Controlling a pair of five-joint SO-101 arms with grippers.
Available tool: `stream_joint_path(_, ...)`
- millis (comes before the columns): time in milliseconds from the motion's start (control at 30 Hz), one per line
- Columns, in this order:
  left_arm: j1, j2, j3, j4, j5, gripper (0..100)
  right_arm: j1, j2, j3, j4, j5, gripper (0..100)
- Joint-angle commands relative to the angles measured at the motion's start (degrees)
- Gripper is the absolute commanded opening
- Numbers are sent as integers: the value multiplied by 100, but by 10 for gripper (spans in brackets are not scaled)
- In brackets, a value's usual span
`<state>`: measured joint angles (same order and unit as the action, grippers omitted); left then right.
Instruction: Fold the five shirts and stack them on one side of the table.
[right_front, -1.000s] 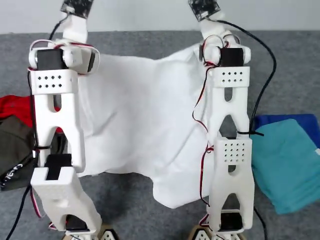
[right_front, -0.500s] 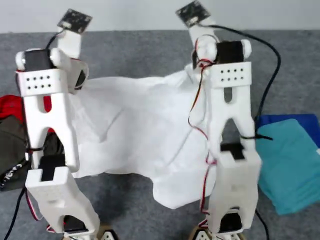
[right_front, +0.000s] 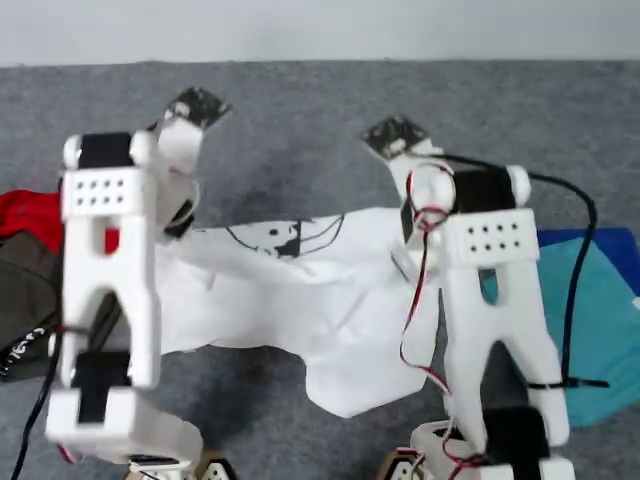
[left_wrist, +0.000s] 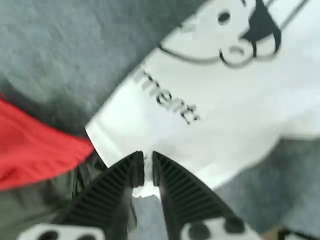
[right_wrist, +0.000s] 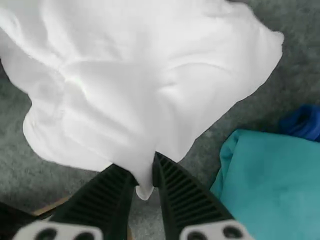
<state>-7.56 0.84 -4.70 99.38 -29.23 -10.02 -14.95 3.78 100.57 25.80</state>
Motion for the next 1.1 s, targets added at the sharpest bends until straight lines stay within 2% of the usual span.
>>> stream_joint_path(0, -343, -1187, 1015, 132, -527, 12, -31, -488, 404, 215, 114, 10)
stream_joint_path(133, -527, -2075, 1947, 114, -835, 12, -13, -796, 712, 215, 176, 10)
stream_joint_path(200, -492, -2356, 2035, 35, -809, 12, -4, -910, 598, 13, 105, 10)
stream_joint_path(367, -369, -2444, 1710, -1556, 466, 13, -4, -866, 475, -1490, -290, 10)
stream_joint_path(467, -246, -2198, 1077, -2198, 1134, 13, -4, -716, 35, -2273, -563, 10)
stream_joint_path(633, -88, -1741, -954, -2453, 1890, 13, -31, -549, -1873, -2712, -782, 10)
stream_joint_path(733, -88, -1609, -2035, -2382, 1996, 13, -13, -365, -3165, -2378, -782, 10)
stream_joint_path(833, -79, -1609, -2870, -1987, 1978, 13, -31, -242, -4343, -1798, -765, 10)
stream_joint_path(1067, -79, -1609, -5226, 158, 1978, 13, -31, -251, -6919, -268, -782, 10)
